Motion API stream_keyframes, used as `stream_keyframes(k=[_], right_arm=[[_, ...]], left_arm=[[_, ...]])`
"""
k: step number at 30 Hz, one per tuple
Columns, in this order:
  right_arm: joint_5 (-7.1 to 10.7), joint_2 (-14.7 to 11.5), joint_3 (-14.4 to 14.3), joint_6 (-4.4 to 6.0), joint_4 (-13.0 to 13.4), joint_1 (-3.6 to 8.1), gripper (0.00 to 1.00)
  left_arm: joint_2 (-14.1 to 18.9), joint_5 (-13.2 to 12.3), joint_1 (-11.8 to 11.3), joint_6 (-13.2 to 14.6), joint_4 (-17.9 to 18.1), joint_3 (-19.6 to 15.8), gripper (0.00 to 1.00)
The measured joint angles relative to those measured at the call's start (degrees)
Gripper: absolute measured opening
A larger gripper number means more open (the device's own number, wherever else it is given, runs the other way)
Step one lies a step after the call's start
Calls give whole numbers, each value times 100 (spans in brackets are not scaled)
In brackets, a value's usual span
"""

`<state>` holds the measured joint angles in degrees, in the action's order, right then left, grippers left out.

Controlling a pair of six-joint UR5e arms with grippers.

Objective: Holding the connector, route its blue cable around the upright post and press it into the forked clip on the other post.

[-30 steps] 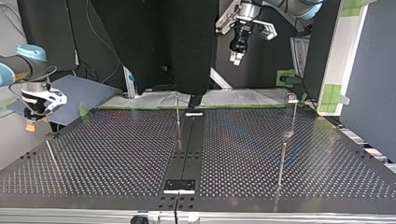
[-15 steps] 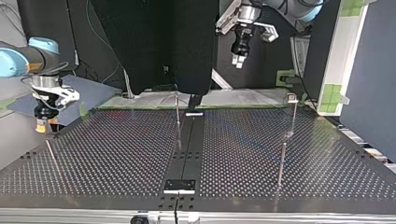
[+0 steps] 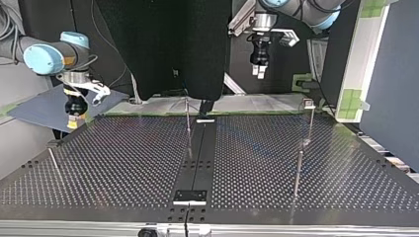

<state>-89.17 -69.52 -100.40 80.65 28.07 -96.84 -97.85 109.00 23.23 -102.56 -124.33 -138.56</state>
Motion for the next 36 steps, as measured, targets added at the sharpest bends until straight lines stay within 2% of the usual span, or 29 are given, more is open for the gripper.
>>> stream_keyframes(k=[7, 15, 20, 27, 32, 36], right_arm=[[-348, 270, -68, -15, 178, -348, 100], [-727, 644, 159, -35, 362, -727, 100], [-949, 866, 288, -32, 518, -950, 100], [-1268, 1185, 580, -38, 417, -1268, 100], [-1513, 1431, 826, -3, 243, -1515, 100], [-1704, 1621, 1015, 13, 207, -1705, 100]], left_arm=[[0, 206, -24, 0, 72, 7, 100], [0, 549, -54, 48, 61, 7, 100], [-1, 608, -66, 59, 68, 7, 100], [-2, 638, -98, 61, 74, 6, 100], [-1, 638, -128, 61, 75, 6, 100], [-1, 636, -152, 71, 75, 6, 100]])
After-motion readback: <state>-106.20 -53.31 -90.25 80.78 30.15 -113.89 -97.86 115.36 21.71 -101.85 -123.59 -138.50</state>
